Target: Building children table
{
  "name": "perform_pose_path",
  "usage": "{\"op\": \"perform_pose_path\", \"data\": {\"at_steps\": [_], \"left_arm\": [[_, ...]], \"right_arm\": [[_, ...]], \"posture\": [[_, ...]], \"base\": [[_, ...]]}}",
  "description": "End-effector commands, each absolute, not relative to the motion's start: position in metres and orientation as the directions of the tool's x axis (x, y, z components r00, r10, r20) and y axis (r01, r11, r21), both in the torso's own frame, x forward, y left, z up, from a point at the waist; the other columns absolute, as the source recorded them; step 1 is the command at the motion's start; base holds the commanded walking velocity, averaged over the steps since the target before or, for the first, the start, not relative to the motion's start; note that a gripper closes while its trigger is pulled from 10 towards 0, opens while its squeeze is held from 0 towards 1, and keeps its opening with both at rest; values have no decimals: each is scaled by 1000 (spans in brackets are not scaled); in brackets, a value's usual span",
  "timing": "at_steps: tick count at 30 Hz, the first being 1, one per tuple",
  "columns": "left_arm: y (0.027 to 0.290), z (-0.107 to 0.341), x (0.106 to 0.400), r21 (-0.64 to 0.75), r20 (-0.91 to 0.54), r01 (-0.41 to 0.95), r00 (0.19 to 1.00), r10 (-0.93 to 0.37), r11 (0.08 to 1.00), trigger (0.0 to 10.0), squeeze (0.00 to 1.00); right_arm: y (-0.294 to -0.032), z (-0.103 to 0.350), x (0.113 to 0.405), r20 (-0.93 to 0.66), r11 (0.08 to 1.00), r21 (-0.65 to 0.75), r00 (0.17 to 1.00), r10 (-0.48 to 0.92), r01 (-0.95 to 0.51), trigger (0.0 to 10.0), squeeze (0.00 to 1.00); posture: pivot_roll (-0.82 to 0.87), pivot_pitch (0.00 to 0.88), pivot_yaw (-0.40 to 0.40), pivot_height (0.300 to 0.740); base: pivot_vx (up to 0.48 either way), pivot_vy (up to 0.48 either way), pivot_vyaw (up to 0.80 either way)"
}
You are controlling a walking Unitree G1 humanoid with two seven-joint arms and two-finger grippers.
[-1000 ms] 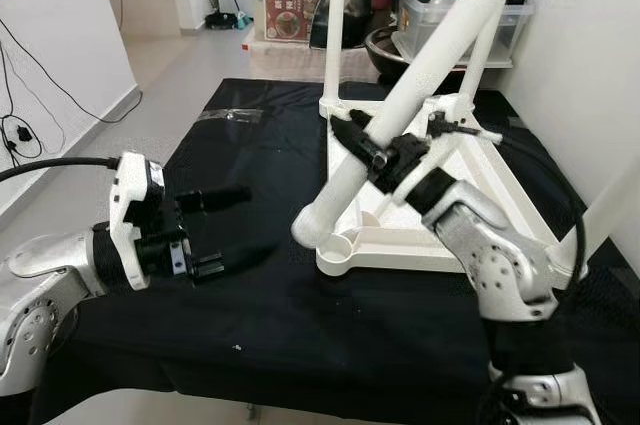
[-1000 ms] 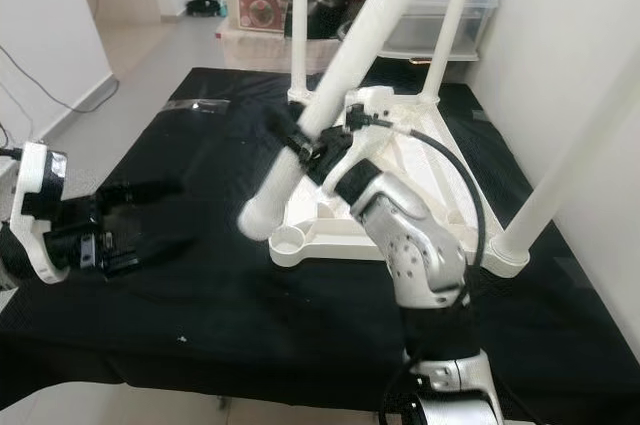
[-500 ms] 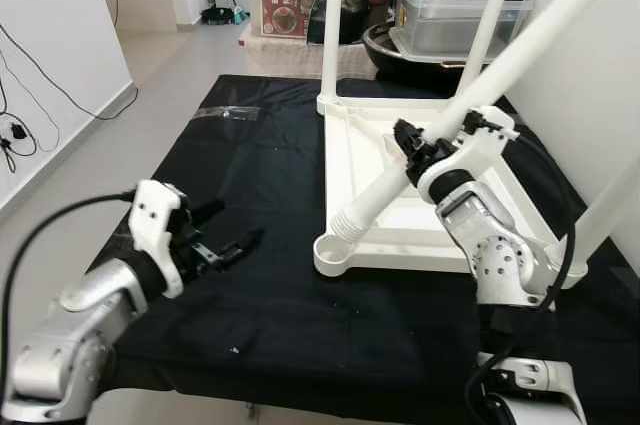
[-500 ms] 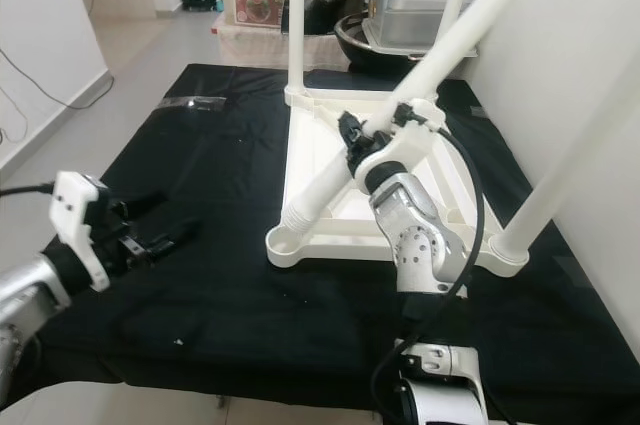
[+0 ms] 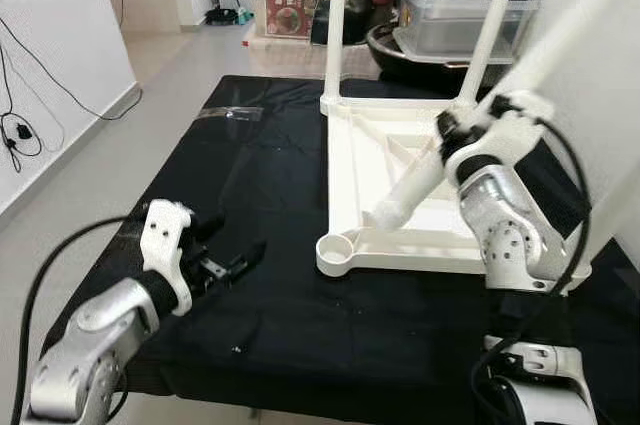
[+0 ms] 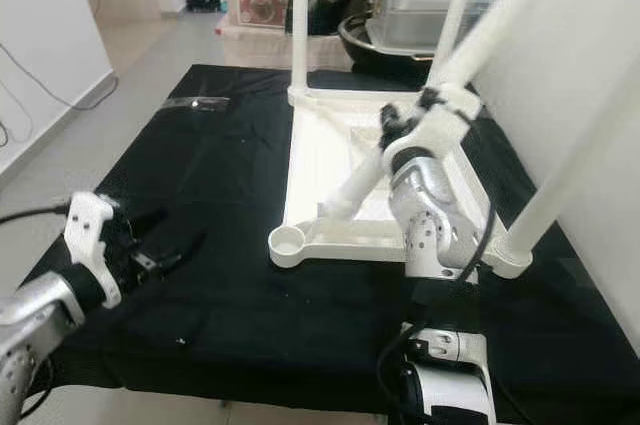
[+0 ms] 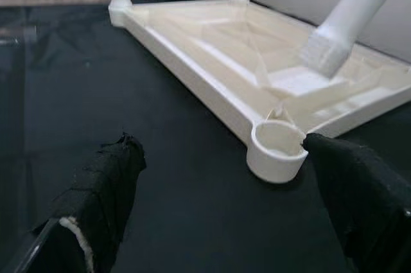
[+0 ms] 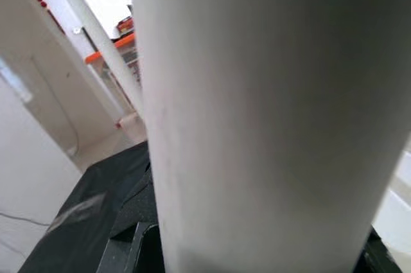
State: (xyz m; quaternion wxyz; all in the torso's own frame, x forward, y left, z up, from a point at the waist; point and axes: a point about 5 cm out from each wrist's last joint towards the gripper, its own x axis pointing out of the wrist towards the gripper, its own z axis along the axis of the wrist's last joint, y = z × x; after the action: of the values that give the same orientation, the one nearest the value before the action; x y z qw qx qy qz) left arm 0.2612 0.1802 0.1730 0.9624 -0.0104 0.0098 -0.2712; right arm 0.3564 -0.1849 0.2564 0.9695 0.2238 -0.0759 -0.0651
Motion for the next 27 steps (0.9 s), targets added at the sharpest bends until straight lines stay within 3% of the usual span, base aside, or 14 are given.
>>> {"op": "perform_pose_path", "data": {"at_steps": [1,7,8,10,13,15,19,27], "left_arm": [[177,169,261,-26,-21,524,851,-524,852,10000,820],[171,160,257,-47,-39,529,847,-530,848,10000,820],[168,156,253,-52,-50,542,837,-544,839,10000,824],[166,154,252,-55,-52,545,835,-548,837,10000,824],[165,152,251,-56,-56,547,834,-550,835,10000,820],[164,147,249,-42,-66,542,837,-544,839,10000,820],[162,143,249,-33,-73,540,838,-541,841,10000,827],[155,140,248,-52,-66,544,835,-547,837,10000,835]], "right_arm": [[-183,263,357,143,894,441,976,-162,84,10000,0],[-173,264,358,94,850,526,991,-96,32,10000,0],[-166,268,358,140,756,644,989,41,-122,10000,0],[-167,272,356,183,728,666,982,54,-165,10000,0],[-172,279,352,263,732,650,964,36,-204,10000,0],[-180,295,345,402,705,649,916,3,-287,10000,0],[-183,305,340,483,697,628,875,1,-347,10000,0],[-176,308,334,526,726,556,847,69,-405,10000,0]], "posture": [[27,0,-23,740],[26,0,-22,740],[26,0,-21,740],[26,0,-21,740],[27,0,-23,740],[22,0,-21,740],[23,0,-21,740],[24,0,-21,740]], "base": [[0,0,0],[0,0,0],[0,0,0],[0,0,0],[0,0,0],[0,0,0],[0,0,0],[0,0,0]]}}
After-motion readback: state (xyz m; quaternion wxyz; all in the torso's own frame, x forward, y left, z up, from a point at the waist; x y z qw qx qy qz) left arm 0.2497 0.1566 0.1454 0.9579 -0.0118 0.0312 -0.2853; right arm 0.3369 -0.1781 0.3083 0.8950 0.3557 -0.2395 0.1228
